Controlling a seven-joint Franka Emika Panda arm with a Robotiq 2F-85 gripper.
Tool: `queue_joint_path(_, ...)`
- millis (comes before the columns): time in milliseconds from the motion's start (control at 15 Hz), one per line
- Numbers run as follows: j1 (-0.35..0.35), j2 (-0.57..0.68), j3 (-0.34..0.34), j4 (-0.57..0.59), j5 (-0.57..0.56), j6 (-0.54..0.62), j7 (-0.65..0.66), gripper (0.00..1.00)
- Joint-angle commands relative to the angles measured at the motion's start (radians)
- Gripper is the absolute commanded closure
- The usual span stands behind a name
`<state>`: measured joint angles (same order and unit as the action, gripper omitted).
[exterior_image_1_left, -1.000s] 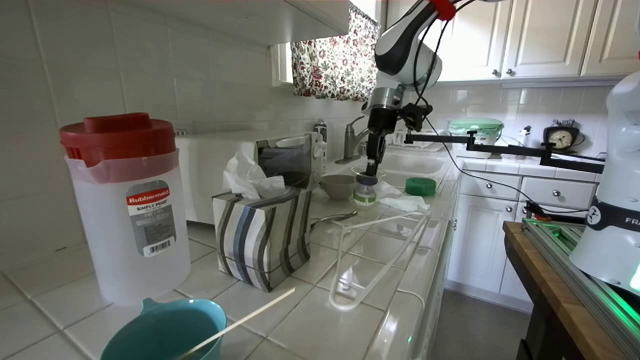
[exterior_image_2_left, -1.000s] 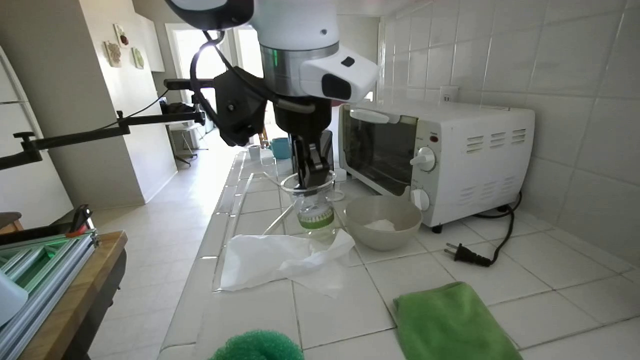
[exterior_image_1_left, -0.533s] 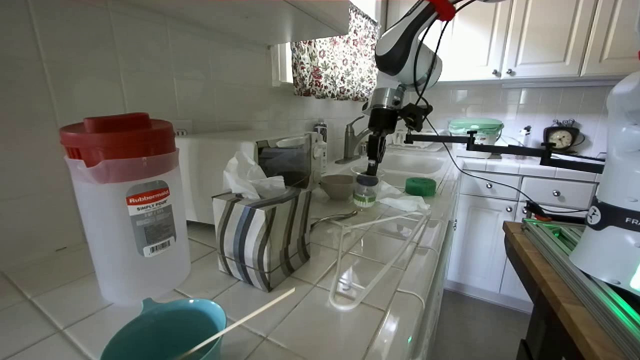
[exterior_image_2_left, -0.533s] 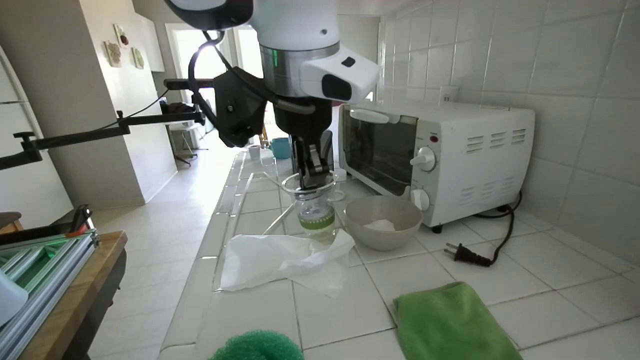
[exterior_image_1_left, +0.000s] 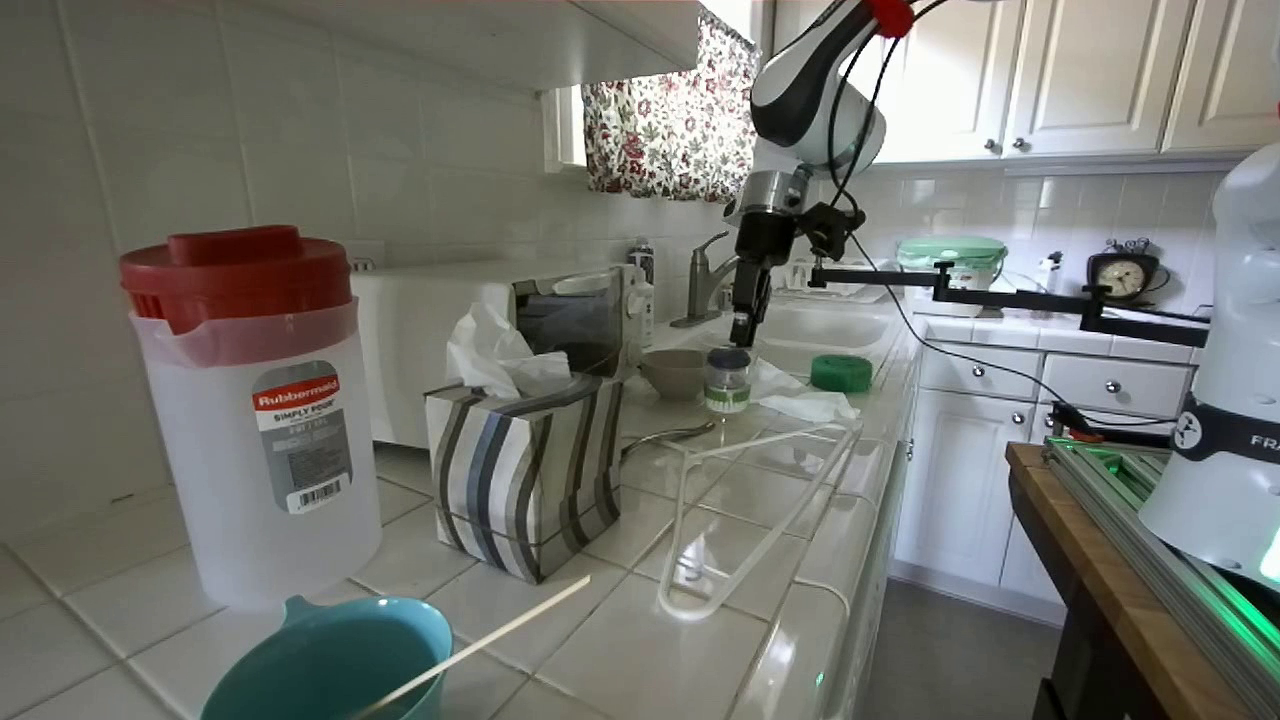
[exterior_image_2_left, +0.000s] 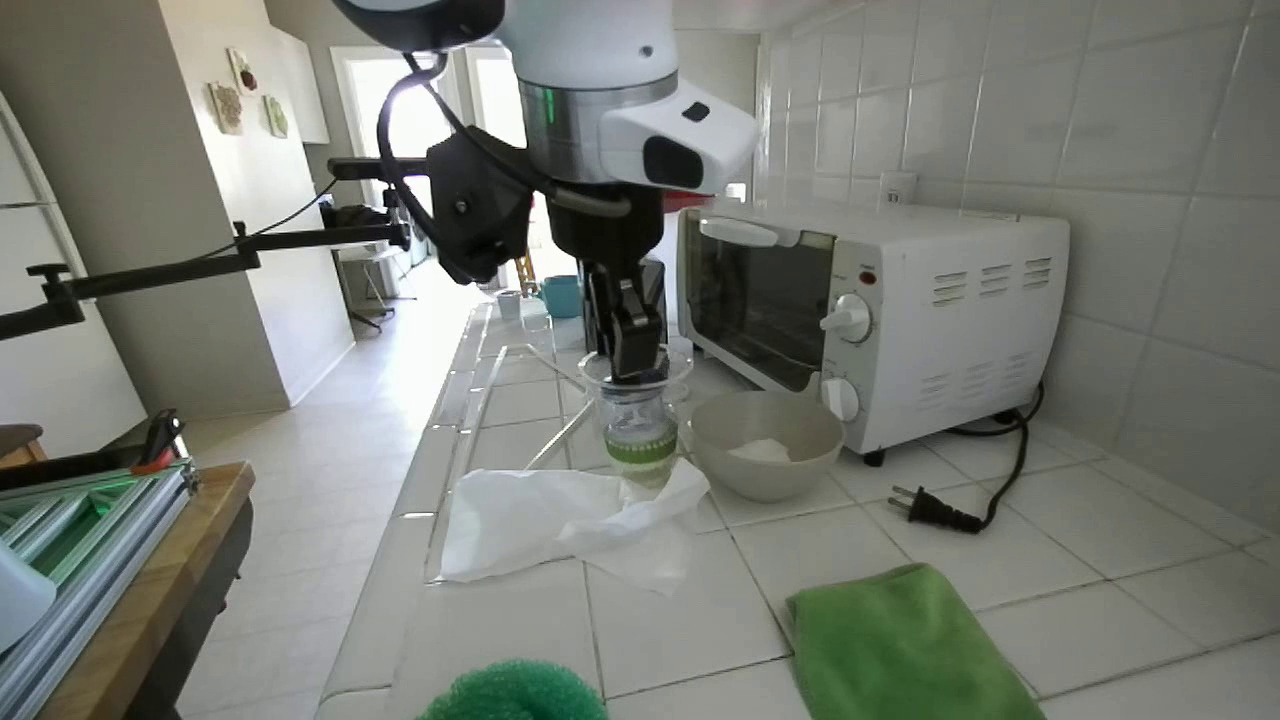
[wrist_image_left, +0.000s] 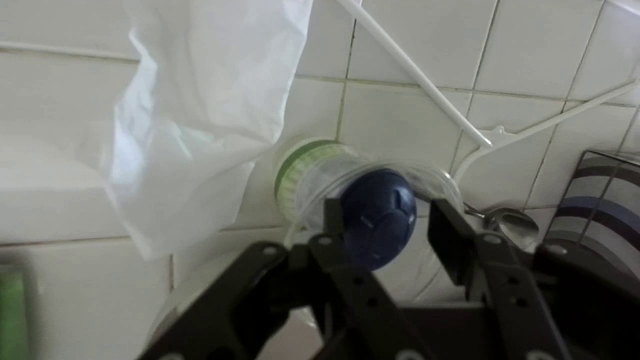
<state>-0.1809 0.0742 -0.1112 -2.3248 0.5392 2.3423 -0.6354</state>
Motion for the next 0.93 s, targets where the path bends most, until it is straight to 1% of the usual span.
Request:
queue_joint_path(0,0.008,-0.051,0.004,-0.03,0.003,0.003,-0.025,0.18)
queue_joint_path(133,0.016,-0.07,0.004,-0.033,0.005,0.003,-0.026,0.05)
queue_joint_path(200,0.02,-0.083,0.003,-0.036,0.005,-0.001,-0.024,0.0)
queue_joint_path(333,0.026,-0.124,-0.003,-0.057,-0.02,-0.002,-0.001,0.0)
queue_joint_path(467,0.02,-0.161,-0.019,-0.08,-0.068,-0.017,0.038,0.0)
queue_joint_path(600,0.008,-0.177,-0.042,-0.086,-0.195,-0.067,0.111,0.0)
queue_joint_path(733,-0.006,-0.172,-0.066,-0.08,-0.296,-0.098,0.172,0.0)
queue_joint_path(867,-0.016,-0.168,-0.082,-0.072,-0.365,-0.127,0.203,0.0)
